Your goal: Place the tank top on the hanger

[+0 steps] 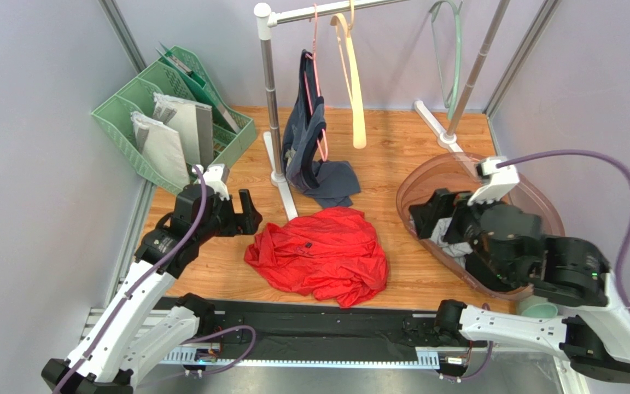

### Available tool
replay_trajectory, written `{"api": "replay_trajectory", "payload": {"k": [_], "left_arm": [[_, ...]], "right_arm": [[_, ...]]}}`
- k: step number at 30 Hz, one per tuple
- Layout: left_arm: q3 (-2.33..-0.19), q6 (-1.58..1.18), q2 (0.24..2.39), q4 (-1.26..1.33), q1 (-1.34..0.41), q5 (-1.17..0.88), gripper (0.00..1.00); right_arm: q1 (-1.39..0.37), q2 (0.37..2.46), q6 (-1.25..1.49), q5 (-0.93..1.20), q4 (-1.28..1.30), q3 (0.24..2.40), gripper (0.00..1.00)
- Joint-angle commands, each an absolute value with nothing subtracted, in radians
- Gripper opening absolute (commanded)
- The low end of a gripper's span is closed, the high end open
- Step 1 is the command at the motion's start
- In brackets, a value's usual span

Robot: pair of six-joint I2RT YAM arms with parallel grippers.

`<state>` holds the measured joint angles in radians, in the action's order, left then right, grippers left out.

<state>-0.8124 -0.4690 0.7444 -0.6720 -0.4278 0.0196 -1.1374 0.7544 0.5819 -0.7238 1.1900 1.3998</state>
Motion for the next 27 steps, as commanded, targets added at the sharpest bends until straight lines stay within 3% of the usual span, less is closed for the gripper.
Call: {"api": "replay_trajectory", "payload": {"k": [1, 4, 7, 8, 11, 19, 27], "left_arm": [[-0.923, -0.358, 0.764, -0.726, -0.407, -0.031, 0.99], [-0.948, -0.325, 0.779, -0.732, -0.382, -0.038, 0.99], [-0.939, -0.316, 0.776, -0.707, -0.368, -0.037, 0.99], [-0.931, -0.313, 0.772, -0.703, -0.364, -0.038, 0.99], [-0.913, -0.308, 0.758, -0.690, -0.354, -0.037, 0.99], [-0.891, -0.305, 0.712, -0.693, -0.347, -0.017, 0.99], [-0.887, -0.305, 0.716, -0.696, -0.339, -0.031, 0.99]], "right_arm": [[-1.126, 0.863, 0.408, -0.860, 1.226, 1.577, 1.00], [-1.071, 0.949, 0.309, -0.830, 1.183, 1.701, 1.00], [-0.897, 1.006, 0.215, -0.631, 1.105, 1.807, 1.00], [-0.835, 1.049, 0.200, -0.469, 1.091, 1.828, 1.00], [-0.698, 1.167, 0.172, -0.341, 1.069, 1.928, 1.00], [-0.669, 1.459, 0.150, -0.249, 1.016, 2.297, 1.00], [-0.669, 1.637, 0.129, -0.313, 0.905, 2.376, 0.98]]}}
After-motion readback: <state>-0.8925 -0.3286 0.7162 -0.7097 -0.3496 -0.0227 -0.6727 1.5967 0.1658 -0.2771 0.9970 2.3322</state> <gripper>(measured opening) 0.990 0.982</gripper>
